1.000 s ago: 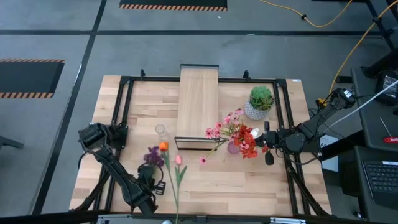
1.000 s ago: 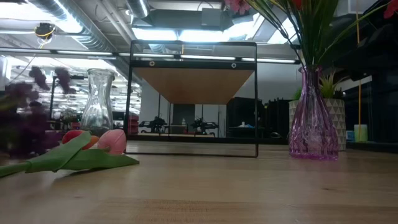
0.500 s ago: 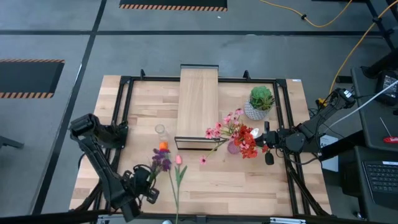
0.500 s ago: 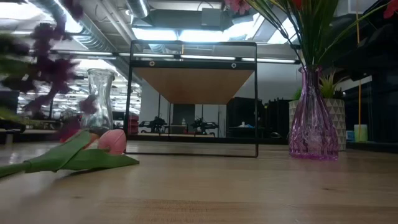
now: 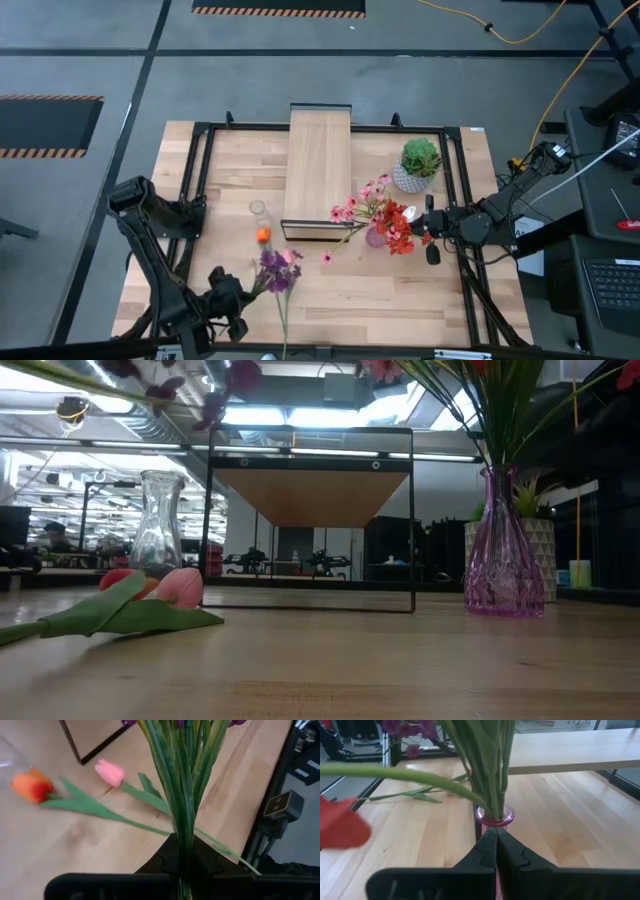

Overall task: Pick and place flowers into a vace then onto a shelf
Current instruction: Put the purple flowers into the transparent vase

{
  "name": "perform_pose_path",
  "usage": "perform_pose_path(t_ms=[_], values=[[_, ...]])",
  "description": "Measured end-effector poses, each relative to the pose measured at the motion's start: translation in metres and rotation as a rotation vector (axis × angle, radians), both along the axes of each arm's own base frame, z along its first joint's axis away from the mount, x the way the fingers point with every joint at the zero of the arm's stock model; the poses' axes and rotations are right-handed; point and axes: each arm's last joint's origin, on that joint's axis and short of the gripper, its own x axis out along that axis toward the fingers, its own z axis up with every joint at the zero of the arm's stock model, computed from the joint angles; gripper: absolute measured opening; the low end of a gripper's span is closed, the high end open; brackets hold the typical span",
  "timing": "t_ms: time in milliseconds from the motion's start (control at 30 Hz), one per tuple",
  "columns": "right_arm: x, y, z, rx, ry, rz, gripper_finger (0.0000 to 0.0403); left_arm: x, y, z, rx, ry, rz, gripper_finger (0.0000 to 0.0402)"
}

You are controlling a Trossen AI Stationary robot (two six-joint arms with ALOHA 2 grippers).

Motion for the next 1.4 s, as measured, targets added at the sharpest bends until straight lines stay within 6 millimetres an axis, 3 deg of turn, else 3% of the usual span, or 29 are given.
perform_pose_path(t_ms=[167, 333, 600, 767, 1100, 1400], values=[[0.001, 0.0, 0.002, 0.013, -0.022, -0.011, 0.0002, -0.002, 0.006, 0.015, 0.07, -0.04, -0.069, 0.0012], [0.001, 0.0, 0.003, 0.015, -0.025, -0.011, 0.0002, -0.008, 0.022, 0.046, 0.198, -0.145, -0.147, 0.0012], [0.001, 0.0, 0.003, -0.007, -0.023, -0.005, 0.0002, -0.018, 0.071, 0.094, 0.43, -0.234, -0.158, 0.001], [0.001, 0.0, 0.002, -0.01, -0.023, -0.004, 0.0002, -0.018, 0.098, 0.109, 0.515, -0.231, -0.114, 0.0009], [0.001, 0.0, 0.002, -0.011, -0.021, -0.001, 0.0002, 0.017, 0.114, 0.099, 0.486, -0.072, -0.121, 0.0008], [0.001, 0.0, 0.002, -0.012, -0.018, 0.002, 0.0002, 0.055, 0.111, 0.118, 0.524, -0.182, -0.365, 0.0008]])
